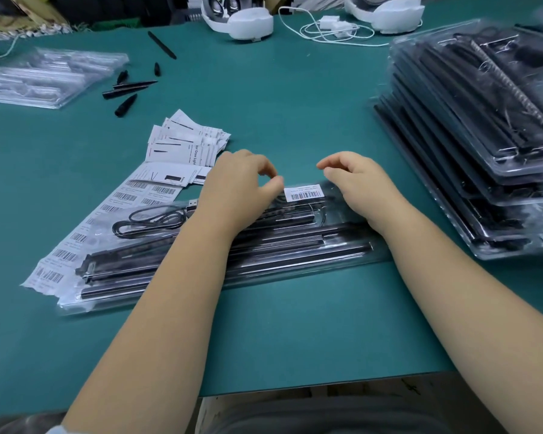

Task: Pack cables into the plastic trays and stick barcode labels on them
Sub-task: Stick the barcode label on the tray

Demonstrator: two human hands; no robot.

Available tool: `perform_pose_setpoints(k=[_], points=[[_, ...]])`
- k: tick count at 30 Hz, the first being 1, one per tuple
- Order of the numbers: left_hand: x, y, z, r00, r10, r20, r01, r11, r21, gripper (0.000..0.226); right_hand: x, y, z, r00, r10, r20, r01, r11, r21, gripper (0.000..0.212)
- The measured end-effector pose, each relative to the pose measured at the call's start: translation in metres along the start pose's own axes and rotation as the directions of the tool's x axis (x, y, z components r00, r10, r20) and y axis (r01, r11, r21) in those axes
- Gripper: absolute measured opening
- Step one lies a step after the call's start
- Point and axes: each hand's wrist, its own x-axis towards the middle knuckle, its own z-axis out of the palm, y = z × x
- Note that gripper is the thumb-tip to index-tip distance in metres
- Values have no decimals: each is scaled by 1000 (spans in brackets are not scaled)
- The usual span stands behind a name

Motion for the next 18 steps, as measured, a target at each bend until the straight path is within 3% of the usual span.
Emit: perform_pose_setpoints(k=[1,3,6,13,18], points=[[1,0,2,1000,-10,22,9,1000,11,28,0,-1,1,1000,-10,15,10,1000,-12,11],[1,0,7,993,-21,116,13,997,71,45,0,-1,3,997,-41,66,52,982,-179,24],[1,-2,12,986,-10,165,-7,995,97,45,-2,-5,5,994,-42,105,79,920,-383,38],[5,-2,9,983,-74,167,84,995,-52,25,-3,-9,6,992,-44,122,87,924,-373,19],[9,1,12,978,-147,150,157,986,-57,22,2,-8,8,993,-48,111,86,927,-366,22]])
